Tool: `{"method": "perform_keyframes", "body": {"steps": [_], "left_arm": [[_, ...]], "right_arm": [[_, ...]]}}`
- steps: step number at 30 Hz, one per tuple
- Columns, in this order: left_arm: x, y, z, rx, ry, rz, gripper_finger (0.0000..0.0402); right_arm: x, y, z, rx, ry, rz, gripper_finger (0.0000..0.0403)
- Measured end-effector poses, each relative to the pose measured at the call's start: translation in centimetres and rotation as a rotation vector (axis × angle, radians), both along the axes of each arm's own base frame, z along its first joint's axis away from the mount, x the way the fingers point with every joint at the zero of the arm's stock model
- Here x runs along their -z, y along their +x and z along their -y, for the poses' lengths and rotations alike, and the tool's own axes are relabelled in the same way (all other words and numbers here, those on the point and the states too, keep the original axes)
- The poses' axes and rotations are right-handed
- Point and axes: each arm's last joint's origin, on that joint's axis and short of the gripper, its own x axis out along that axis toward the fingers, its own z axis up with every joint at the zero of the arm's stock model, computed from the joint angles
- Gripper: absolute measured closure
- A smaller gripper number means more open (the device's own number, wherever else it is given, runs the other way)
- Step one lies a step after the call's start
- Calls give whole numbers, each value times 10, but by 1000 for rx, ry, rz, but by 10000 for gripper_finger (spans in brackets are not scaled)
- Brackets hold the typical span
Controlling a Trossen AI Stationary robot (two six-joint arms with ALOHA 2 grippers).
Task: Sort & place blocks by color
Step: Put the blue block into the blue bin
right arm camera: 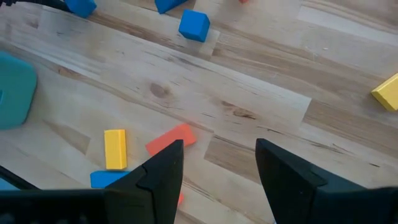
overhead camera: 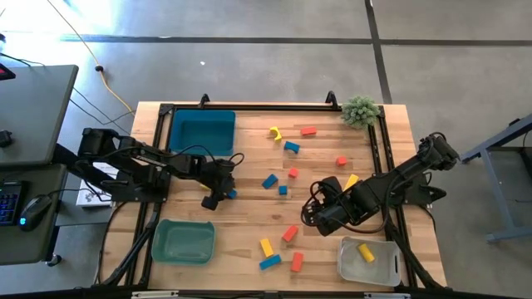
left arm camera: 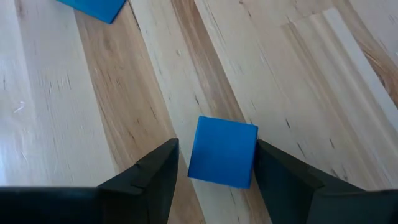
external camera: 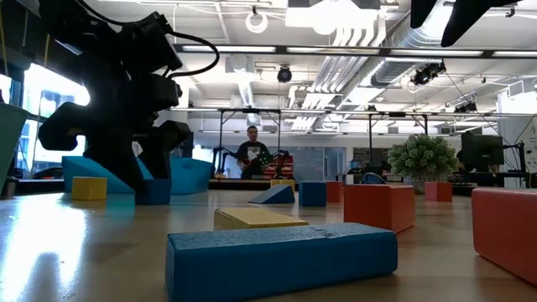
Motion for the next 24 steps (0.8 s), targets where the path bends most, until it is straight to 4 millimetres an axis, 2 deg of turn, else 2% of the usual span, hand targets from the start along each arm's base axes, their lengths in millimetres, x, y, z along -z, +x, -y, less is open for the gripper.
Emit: {"method": "perform_keyframes", "body": {"steps": [9, 18, 24], "left_arm": [[-1, 0, 0, -3, -1, 3, 296], [-4, 0, 0, -138, -85, 9, 299], [-29, 11, -5, -167, -91, 94, 294]], "right_arm": [[0, 0, 0, 3, -10, 6, 214], [-1, 3, 6, 37, -47, 33, 214], [-2, 9, 14, 80, -83, 72, 214]]}}
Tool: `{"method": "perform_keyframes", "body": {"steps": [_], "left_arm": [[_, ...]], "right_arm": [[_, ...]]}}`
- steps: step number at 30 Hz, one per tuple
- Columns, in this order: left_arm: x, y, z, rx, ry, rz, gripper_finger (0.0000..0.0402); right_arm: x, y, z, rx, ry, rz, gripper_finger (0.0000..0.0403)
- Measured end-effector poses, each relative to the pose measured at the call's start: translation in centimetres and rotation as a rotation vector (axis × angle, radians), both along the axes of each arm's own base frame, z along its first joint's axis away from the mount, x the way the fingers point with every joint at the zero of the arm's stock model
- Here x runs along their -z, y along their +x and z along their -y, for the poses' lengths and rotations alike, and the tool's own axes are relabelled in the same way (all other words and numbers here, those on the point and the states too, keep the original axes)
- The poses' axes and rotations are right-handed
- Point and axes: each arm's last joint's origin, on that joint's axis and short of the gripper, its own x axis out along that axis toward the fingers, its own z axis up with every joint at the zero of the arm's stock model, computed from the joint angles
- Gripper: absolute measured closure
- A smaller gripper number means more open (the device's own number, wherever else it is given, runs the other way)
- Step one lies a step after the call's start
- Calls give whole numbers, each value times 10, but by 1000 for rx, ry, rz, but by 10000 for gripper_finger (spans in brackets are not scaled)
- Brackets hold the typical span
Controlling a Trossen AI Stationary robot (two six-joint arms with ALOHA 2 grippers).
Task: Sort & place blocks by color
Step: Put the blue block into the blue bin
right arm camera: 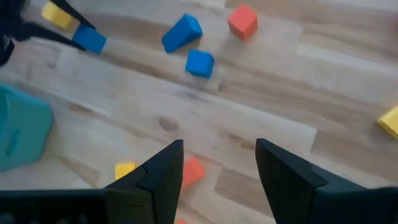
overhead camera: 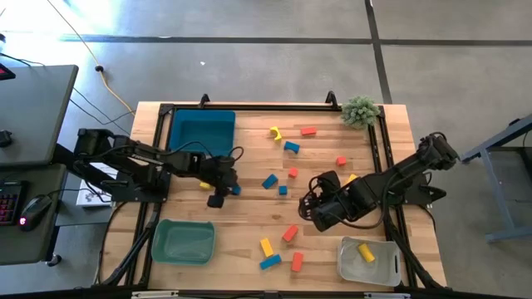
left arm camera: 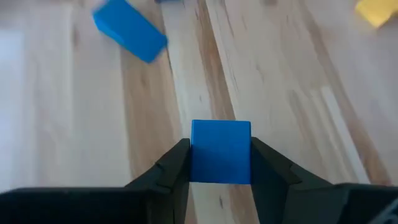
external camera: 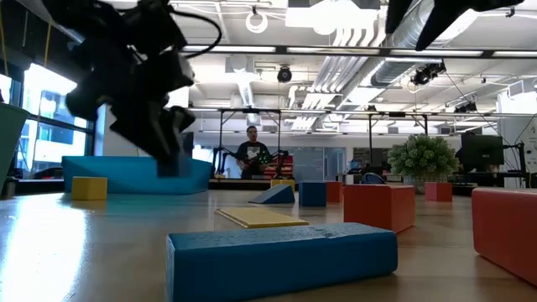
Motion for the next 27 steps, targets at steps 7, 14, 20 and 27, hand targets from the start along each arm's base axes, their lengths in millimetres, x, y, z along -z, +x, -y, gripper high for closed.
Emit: {"method": "perform_keyframes", "body": {"steps": [7, 14, 20, 27], "left_arm": [[-38, 4, -23, -65, 35, 66, 297], [-70, -11, -52, -224, 89, 120, 297], [-82, -37, -75, -402, 154, 115, 295], [-86, -64, -102, -641, 191, 75, 295]], "right_arm": [[-1, 9, 16, 10, -43, 14, 214], [-2, 22, 41, -93, -109, -20, 214], [-3, 34, 68, -226, -160, -58, 214], [-3, 42, 109, -417, -151, -122, 214]]}}
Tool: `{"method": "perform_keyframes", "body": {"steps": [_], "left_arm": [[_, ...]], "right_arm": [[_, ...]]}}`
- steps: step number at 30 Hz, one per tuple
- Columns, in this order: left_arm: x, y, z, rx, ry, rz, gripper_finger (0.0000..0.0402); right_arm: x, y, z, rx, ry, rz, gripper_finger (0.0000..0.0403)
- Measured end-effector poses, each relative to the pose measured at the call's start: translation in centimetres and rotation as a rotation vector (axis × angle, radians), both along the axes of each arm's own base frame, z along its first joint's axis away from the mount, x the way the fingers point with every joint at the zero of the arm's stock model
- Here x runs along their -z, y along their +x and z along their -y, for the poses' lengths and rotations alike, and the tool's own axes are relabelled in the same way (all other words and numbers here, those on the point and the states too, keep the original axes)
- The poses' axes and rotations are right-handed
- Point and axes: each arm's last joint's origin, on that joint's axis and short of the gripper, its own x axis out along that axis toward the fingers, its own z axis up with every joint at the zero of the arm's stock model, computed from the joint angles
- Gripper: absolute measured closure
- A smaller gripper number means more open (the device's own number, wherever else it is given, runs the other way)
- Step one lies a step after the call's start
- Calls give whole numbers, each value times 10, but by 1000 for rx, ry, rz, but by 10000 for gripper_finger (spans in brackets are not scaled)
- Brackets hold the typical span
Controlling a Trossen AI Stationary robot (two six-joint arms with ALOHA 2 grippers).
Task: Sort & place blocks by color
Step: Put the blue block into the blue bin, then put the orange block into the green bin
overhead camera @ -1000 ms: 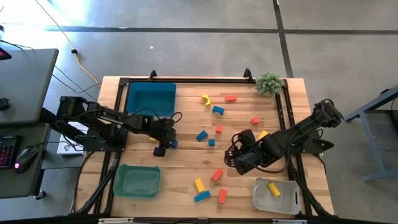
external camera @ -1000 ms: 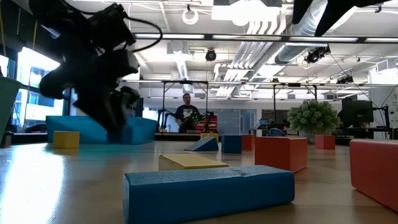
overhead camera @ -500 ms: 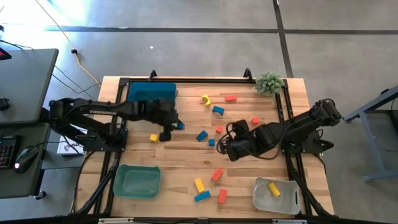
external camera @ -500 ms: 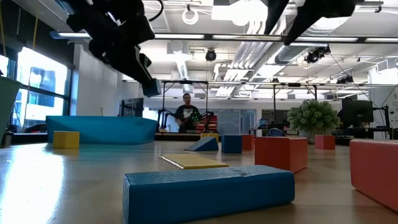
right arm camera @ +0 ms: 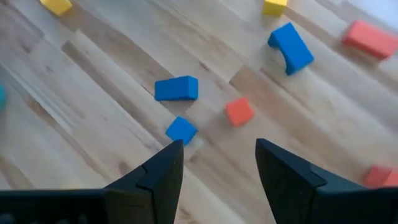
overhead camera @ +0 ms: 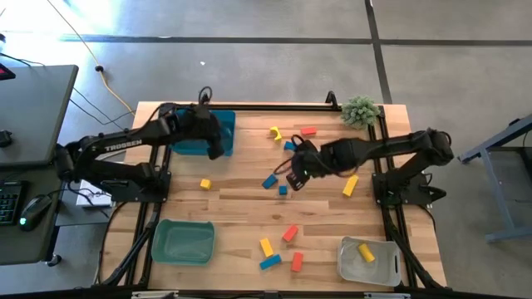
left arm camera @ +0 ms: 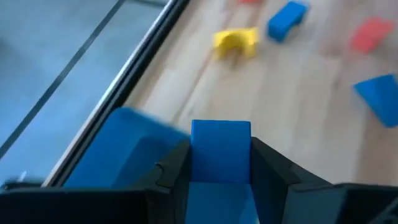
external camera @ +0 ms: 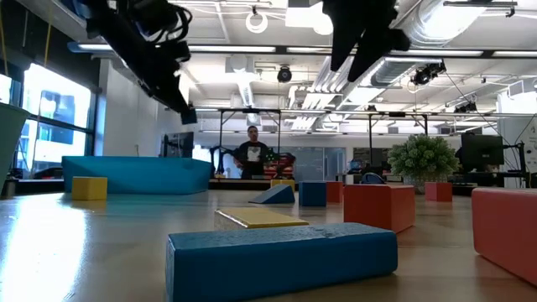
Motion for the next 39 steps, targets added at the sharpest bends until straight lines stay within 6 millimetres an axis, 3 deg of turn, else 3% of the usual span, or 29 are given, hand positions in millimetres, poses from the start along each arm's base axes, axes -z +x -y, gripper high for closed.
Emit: {"method": "perform_keyframes", "body": {"steps": [11, 18, 30, 39], "left_arm": [[13, -28, -26, -271, -141, -35, 293], [21, -36, -34, -388, -226, -44, 290], [40, -34, -44, -485, -316, -81, 267], [42, -34, -45, -517, -334, -66, 228]], "right_arm": [[0, 0, 60, -295, 30, -44, 214], [4, -6, 84, -349, 12, -70, 214], [39, -14, 85, -383, 79, -142, 214], [61, -13, 85, -391, 86, -106, 214]]}}
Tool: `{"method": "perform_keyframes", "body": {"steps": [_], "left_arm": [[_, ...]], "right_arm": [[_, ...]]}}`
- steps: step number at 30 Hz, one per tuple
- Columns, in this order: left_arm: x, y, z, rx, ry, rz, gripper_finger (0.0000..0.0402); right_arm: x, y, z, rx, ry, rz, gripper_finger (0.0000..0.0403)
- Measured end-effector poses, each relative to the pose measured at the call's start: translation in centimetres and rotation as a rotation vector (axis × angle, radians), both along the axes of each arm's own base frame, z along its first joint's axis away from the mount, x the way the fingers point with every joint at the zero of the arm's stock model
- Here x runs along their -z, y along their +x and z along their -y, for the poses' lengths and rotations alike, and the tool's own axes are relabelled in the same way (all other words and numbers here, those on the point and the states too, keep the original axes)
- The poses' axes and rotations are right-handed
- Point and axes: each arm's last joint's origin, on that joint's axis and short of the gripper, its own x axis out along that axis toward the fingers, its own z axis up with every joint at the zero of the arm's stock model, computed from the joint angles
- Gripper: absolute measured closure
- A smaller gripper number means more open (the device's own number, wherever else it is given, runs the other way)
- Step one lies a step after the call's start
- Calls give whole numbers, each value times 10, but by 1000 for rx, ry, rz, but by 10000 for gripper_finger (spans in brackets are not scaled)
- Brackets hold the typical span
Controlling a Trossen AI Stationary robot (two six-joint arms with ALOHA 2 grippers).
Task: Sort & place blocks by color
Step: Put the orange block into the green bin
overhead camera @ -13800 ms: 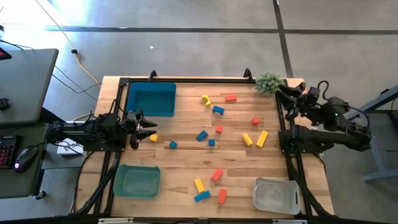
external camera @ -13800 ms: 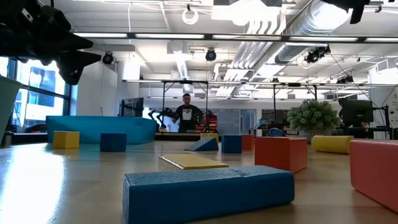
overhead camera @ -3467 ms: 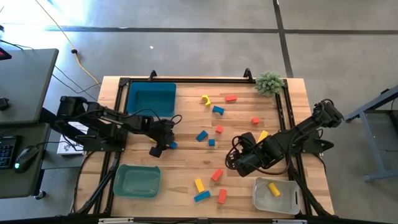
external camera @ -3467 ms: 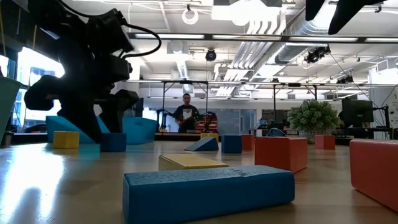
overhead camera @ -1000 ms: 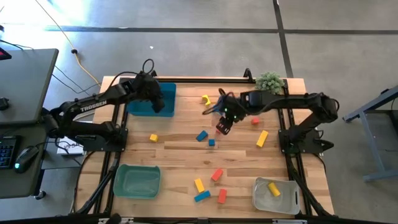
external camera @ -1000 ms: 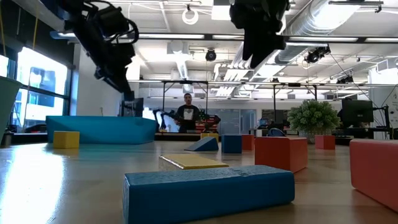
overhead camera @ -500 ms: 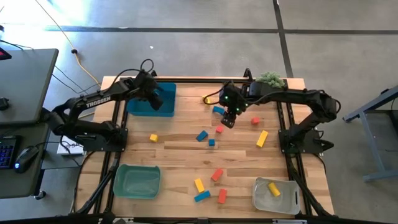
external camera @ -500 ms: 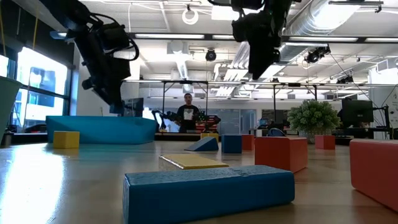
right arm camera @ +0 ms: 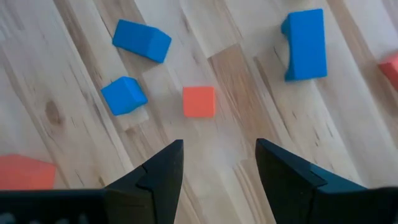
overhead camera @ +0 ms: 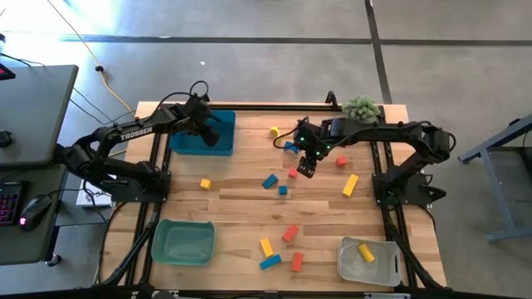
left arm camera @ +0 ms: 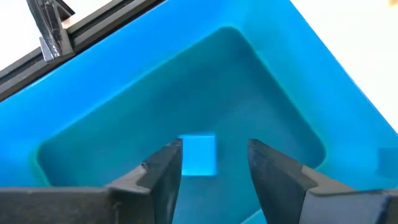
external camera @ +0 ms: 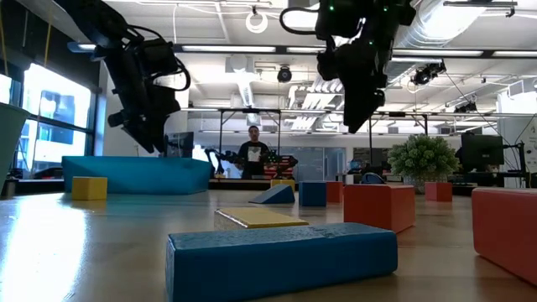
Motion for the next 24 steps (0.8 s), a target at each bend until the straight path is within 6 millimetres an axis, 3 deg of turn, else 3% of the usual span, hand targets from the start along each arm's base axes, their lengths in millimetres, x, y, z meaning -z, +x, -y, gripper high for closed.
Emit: {"method": "perform_keyframes", "body": {"steps": [7, 16, 24], "left_arm": [[0, 0, 0, -21, -19, 29, 213], [-1, 6, 5, 40, -173, 217, 215], [-24, 6, 20, 86, -178, 362, 215]], "right_arm": [[8, 1, 0, -3, -3, 27, 214], [6, 5, 2, -70, -61, 69, 214], [5, 6, 2, -92, -70, 82, 176]]}}
